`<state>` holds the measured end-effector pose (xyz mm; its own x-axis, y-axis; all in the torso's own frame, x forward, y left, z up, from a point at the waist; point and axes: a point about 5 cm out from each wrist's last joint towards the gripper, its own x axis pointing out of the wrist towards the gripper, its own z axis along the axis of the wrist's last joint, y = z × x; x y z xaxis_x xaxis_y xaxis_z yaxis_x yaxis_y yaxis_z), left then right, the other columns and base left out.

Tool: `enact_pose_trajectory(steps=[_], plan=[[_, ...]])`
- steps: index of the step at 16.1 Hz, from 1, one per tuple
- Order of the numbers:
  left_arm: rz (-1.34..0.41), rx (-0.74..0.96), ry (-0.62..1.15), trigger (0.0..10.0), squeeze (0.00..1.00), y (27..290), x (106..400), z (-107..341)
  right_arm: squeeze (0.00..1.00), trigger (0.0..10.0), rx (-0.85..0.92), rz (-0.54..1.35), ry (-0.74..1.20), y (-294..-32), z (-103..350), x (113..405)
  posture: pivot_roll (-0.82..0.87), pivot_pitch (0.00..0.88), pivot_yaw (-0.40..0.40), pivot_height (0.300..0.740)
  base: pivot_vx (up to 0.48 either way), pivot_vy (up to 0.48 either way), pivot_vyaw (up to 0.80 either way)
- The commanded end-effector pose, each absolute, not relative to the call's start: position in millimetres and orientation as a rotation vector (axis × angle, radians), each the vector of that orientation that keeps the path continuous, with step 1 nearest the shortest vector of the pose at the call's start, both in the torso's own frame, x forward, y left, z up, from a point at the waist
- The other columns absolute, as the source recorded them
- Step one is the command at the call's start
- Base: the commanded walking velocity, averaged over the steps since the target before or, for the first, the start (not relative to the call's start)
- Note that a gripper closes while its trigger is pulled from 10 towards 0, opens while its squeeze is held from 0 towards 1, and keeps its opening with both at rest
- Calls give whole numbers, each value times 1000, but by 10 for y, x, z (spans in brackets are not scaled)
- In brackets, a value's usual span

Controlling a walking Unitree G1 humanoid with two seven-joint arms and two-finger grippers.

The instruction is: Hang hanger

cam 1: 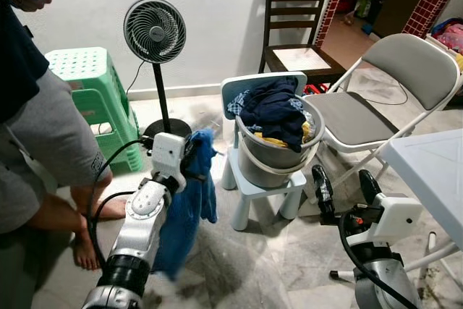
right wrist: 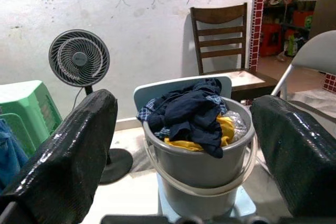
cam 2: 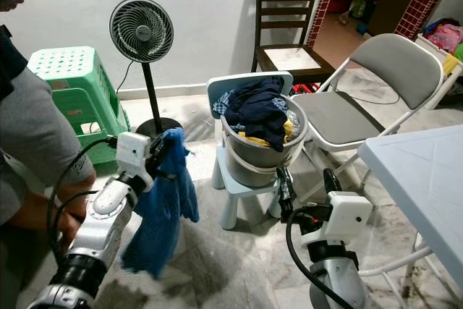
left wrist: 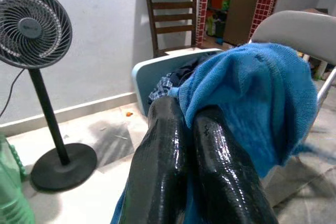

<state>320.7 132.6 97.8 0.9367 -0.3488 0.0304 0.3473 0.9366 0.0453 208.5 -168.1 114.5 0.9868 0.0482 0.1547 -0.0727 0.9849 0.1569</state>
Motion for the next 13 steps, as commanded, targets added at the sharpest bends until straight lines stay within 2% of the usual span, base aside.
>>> enact_pose_trajectory(steps=[1, 3, 6, 13], plan=[[-359, 43, -48, 10000, 0, 1309, 3185, 990, 0, 10000, 157, 47, -135, -1713, 1124, 2113, 131, 5, -88, 740, 0, 0, 0], [-390, 21, -45, 10000, 0, 1258, 3157, 992, 0, 10000, 156, 44, -140, -1721, 1137, 2131, 132, 8, -87, 740, 0, 0, 0], [-414, 23, -37, 10000, 0, 1215, 3163, 999, 0, 10000, 204, 4, -107, -1748, 1095, 2121, 119, 12, -78, 740, 0, 0, -794], [-431, 23, -27, 10000, 0, 1169, 3164, 998, 0, 10000, 190, 3, -111, -1756, 1078, 2108, 135, 12, -81, 740, 0, 0, -800]])
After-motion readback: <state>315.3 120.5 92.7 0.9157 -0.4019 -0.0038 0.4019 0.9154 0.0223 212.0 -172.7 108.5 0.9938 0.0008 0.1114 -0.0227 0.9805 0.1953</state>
